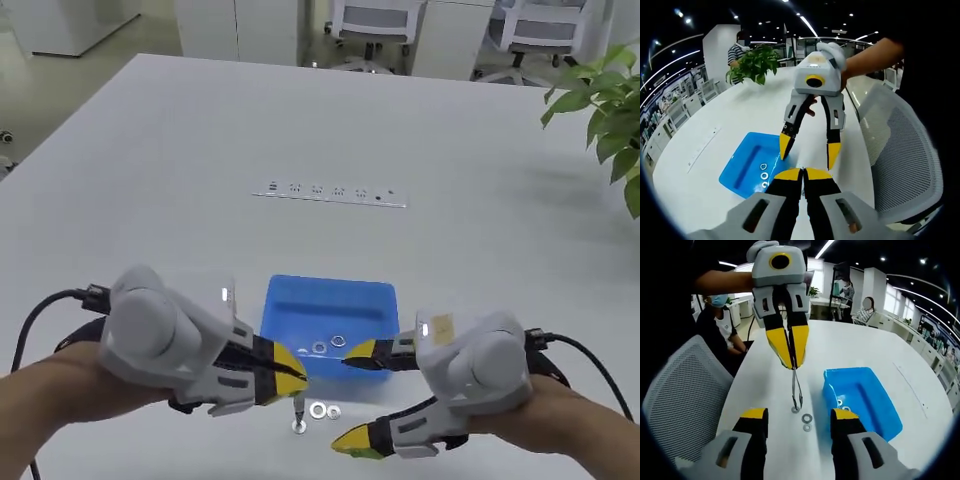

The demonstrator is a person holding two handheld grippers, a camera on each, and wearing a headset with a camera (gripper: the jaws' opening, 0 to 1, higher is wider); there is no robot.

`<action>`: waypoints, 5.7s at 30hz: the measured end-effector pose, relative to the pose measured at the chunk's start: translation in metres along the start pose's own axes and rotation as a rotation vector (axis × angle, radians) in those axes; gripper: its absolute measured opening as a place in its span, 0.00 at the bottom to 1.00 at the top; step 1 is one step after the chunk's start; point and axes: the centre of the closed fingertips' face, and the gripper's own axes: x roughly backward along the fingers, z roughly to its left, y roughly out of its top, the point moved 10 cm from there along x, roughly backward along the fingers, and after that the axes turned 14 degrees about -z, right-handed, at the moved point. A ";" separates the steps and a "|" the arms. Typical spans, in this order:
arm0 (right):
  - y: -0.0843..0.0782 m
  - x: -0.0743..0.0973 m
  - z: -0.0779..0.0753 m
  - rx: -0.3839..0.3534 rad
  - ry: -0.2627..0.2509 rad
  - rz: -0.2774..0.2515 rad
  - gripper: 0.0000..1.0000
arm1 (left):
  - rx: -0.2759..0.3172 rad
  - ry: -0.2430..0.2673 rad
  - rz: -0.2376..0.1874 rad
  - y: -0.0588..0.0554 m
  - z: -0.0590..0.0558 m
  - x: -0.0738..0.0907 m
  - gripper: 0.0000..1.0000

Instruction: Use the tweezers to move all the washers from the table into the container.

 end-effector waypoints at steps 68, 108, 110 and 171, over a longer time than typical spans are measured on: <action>0.009 -0.034 -0.002 0.100 0.121 0.042 0.08 | 0.063 0.026 -0.040 -0.001 -0.003 0.006 0.30; 0.048 0.007 -0.044 0.092 0.023 -0.025 0.09 | 0.200 0.215 -0.162 -0.014 0.001 0.030 0.99; 0.047 0.008 -0.048 0.096 0.015 -0.026 0.09 | 0.199 0.217 -0.161 -0.014 0.002 0.029 0.99; -0.015 -0.012 -0.090 0.061 0.050 0.035 0.09 | -0.003 0.059 -0.098 0.004 0.076 -0.045 0.10</action>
